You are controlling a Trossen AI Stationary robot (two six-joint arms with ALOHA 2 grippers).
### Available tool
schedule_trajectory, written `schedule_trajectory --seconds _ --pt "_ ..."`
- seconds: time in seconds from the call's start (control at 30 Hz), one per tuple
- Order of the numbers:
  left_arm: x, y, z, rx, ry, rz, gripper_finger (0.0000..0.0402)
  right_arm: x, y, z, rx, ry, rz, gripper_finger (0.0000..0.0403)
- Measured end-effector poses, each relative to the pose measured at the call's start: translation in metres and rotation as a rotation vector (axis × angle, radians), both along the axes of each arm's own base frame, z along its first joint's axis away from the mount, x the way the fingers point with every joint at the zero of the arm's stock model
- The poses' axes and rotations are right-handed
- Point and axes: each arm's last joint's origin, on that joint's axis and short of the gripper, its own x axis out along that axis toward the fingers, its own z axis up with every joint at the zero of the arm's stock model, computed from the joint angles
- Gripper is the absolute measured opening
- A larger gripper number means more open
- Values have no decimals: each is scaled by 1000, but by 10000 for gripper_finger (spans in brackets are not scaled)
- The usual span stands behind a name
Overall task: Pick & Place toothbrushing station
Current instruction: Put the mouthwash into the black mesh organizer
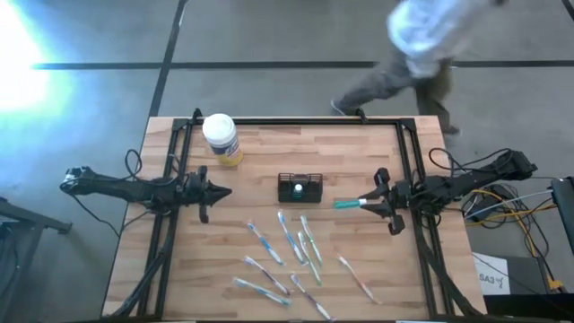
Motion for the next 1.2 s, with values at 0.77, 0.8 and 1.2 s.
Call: schedule_trajectory --seconds 0.77,0.8,1.2 --pt "0 1 0 -8 -2 42 14 67 -16 139 -242 733 -316 91" --pt "0 1 0 -8 -3 43 14 75 -17 144 -254 768 -304 91" --pt "0 1 0 -9 -1 38 12 178 -35 175 -495 1121 -56 91"
